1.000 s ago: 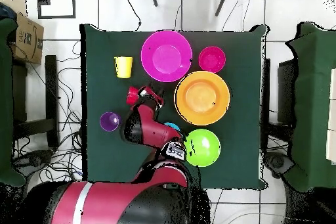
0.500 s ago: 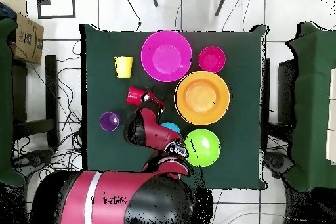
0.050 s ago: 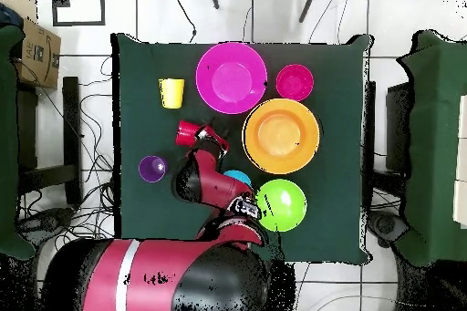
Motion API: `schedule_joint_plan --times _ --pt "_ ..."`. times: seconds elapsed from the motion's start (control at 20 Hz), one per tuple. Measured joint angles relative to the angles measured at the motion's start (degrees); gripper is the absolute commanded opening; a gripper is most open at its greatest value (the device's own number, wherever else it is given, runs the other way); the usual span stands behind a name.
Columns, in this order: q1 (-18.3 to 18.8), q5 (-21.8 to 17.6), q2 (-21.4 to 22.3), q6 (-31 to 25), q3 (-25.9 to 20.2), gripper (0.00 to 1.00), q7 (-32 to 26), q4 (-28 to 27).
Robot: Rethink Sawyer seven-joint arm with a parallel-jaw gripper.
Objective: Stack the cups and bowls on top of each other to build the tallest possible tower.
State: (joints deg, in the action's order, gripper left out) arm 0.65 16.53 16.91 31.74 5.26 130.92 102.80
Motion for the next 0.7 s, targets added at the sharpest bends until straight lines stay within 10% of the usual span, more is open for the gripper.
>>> schedule_joint_plan --times 0.7 --pt "-0.91 1.18 7.31 -3.45 -0.02 1.00 0.00 2.01"
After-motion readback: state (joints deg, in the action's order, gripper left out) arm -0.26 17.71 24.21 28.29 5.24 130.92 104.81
